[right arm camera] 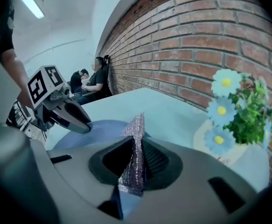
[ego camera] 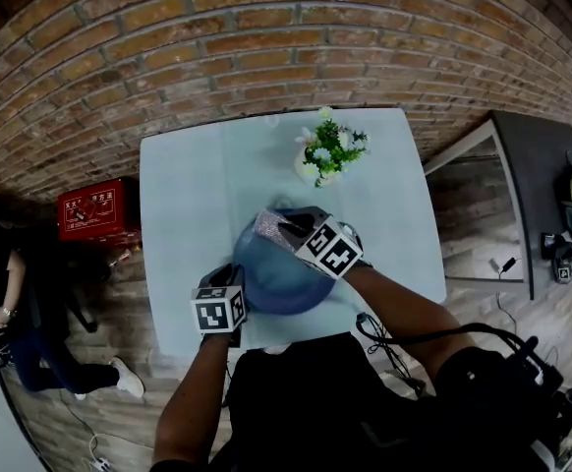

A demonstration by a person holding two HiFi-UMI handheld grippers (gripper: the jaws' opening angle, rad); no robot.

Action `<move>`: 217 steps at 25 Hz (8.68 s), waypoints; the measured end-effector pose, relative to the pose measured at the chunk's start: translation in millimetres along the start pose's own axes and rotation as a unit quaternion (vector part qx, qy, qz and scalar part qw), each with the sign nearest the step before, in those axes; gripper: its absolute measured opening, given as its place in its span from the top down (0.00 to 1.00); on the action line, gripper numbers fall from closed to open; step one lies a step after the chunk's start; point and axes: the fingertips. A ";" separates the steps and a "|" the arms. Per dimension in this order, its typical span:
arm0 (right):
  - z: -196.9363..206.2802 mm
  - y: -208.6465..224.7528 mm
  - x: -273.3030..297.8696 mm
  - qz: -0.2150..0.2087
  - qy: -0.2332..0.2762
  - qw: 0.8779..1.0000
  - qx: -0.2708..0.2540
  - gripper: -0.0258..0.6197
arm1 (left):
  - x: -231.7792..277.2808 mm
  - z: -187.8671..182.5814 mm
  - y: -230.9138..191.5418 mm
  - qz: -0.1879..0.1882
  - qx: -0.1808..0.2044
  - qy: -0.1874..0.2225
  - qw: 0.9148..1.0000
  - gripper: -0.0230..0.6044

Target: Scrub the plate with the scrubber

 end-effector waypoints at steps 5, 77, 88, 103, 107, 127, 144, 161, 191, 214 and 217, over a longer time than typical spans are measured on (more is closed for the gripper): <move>3.4 3.8 4.0 0.022 -0.022 0.999 -0.045 0.85 | 1.3 3.9 0.1 -0.007 -0.005 -0.001 1.000 0.87; 72.5 -9.8 -117.6 0.343 -0.036 0.925 0.159 0.85 | 5.4 7.0 6.6 0.087 0.050 -0.010 0.995 0.79; 7.5 9.2 -117.8 0.205 -0.042 0.965 -0.158 0.86 | 2.7 5.3 2.0 0.014 0.007 0.022 1.000 0.82; 64.2 -26.1 -64.2 -0.041 -0.180 0.791 -0.583 0.87 | -23.9 16.9 5.8 -0.080 -0.049 0.074 0.993 0.82; 89.5 -25.1 -68.3 -0.081 -0.237 0.810 -0.531 0.87 | -27.9 23.3 12.4 -0.097 -0.050 0.078 0.991 0.82; 119.6 -70.4 -102.8 -0.254 -0.401 0.818 -0.325 0.86 | -37.7 34.8 23.1 -0.063 -0.085 0.082 0.991 0.80; 113.2 -132.2 -108.8 -0.289 -0.426 0.841 -0.169 0.87 | -45.4 38.3 26.5 0.038 -0.084 0.043 0.995 0.79; 78.2 -193.9 -81.4 -0.298 -0.353 0.886 -0.044 0.87 | -55.3 26.7 17.0 0.083 -0.062 0.035 0.994 0.79; 15.3 -195.9 -12.1 -0.291 -0.185 0.930 0.130 0.87 | -73.2 5.0 -26.7 0.058 -0.077 0.066 0.993 0.81; -18.8 -43.8 -49.3 0.048 0.039 0.978 0.201 0.87 | -38.9 -0.5 0.7 0.076 -0.042 0.056 0.995 0.82; -21.1 -18.1 -56.1 0.106 0.056 0.975 0.186 0.87 | -34.0 0.9 3.6 0.070 -0.032 0.051 0.996 0.82</move>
Point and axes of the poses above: the fingertips, and each gripper's own axes: x forward along the fingers, y to its right, z out of its underside, and after that the axes turned 8 degrees about y, right-handed
